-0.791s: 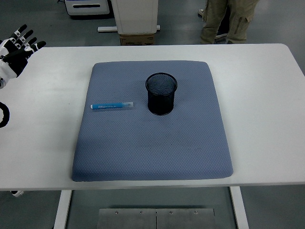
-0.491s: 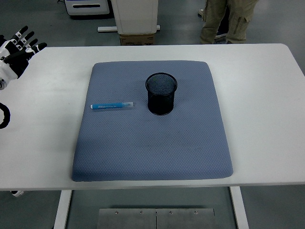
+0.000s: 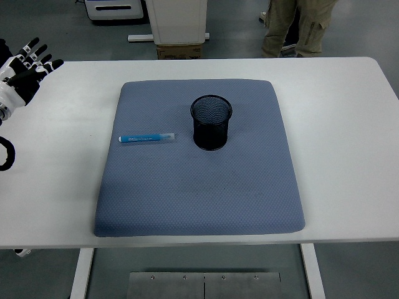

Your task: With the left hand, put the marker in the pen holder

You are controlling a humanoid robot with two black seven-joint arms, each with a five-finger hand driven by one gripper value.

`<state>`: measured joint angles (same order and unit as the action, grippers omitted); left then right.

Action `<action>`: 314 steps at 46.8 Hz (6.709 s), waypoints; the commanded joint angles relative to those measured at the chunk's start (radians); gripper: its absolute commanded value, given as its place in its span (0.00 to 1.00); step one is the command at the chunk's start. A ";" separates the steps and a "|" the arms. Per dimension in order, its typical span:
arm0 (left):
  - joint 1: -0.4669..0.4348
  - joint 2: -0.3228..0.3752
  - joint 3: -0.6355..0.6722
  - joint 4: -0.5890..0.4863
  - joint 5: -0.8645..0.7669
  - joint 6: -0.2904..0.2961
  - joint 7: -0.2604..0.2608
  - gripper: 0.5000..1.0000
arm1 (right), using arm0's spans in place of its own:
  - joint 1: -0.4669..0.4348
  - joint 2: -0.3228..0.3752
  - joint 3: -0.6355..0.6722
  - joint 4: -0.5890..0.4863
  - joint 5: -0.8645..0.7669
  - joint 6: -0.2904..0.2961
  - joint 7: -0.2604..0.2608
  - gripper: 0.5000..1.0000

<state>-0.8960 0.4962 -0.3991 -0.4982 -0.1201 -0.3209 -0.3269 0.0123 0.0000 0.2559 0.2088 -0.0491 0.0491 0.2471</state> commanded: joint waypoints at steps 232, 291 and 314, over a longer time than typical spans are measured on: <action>-0.814 -0.421 1.471 -0.358 0.554 0.005 0.068 0.60 | 0.000 0.000 0.000 0.000 0.000 0.000 0.000 1.00; -0.788 -0.439 1.479 -0.399 0.622 0.186 0.072 0.24 | 0.000 0.000 0.000 0.000 0.000 0.000 0.000 1.00; -0.788 -0.439 1.481 -0.399 0.628 0.184 0.072 0.11 | 0.000 0.000 0.000 0.000 0.000 0.000 0.000 1.00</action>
<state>-1.6843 0.0568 1.0815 -0.8975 0.5043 -0.1356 -0.2547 0.0123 0.0000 0.2561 0.2090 -0.0491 0.0491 0.2472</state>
